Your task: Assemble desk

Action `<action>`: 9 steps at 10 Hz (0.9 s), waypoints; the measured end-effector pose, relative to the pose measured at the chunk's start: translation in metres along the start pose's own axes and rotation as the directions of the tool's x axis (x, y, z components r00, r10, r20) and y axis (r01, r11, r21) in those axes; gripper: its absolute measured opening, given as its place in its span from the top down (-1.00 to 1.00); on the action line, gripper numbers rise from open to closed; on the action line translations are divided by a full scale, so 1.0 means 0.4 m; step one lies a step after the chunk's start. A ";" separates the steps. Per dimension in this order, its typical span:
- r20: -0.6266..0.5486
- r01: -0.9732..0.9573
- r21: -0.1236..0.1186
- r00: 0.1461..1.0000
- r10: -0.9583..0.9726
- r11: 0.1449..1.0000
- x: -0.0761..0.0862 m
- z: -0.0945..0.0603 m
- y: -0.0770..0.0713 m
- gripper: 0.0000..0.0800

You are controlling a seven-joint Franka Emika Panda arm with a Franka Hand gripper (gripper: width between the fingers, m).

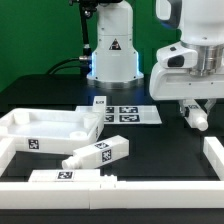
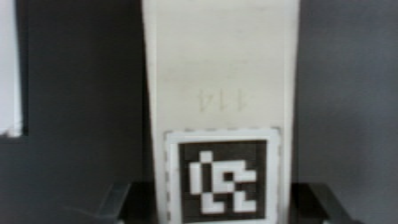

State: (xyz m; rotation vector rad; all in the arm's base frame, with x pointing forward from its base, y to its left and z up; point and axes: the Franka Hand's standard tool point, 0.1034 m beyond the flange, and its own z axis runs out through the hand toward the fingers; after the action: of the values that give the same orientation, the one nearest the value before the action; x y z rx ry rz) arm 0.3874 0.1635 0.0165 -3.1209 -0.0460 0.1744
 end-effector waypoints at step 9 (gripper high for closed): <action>0.043 0.106 0.028 0.993 -0.107 0.994 0.127 -0.177 0.122 -0.62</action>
Offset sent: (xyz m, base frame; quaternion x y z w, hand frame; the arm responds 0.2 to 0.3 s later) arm 0.0000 0.0000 0.0000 0.0000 0.0000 0.0000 1.0000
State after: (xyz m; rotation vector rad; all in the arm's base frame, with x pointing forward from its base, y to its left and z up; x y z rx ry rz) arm 0.4471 0.1153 0.0806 -3.0785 -0.2091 0.2406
